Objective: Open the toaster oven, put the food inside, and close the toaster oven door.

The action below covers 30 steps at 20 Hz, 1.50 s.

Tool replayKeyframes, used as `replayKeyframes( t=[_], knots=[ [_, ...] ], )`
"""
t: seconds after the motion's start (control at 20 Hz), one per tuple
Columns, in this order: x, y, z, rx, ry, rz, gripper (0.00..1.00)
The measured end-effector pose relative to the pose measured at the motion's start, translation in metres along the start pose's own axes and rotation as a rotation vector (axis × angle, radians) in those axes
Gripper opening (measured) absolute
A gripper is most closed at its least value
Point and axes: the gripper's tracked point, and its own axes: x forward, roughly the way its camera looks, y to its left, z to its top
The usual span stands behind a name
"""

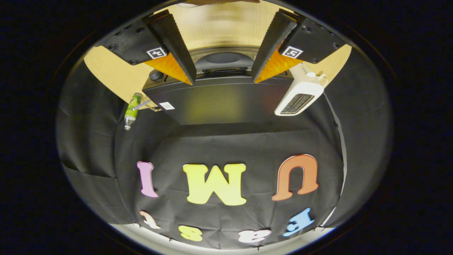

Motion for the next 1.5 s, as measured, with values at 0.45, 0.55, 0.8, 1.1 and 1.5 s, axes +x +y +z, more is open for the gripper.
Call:
replayKeyframes(
  t=[0.45, 0.55, 0.8, 1.1, 1.5],
  knots=[
    [0.036, -0.003, -0.02, -0.01, 0.052, -0.009, 1.0],
    [0.033, -0.005, -0.023, -0.039, 0.081, -0.018, 1.0],
    [0.012, -0.01, -0.038, -0.039, 0.16, -0.008, 0.99],
    [-0.021, -0.015, -0.077, -0.058, 0.249, 0.043, 0.98],
    [-0.047, -0.021, -0.153, -0.085, 0.385, 0.047, 0.97]
  ],
)
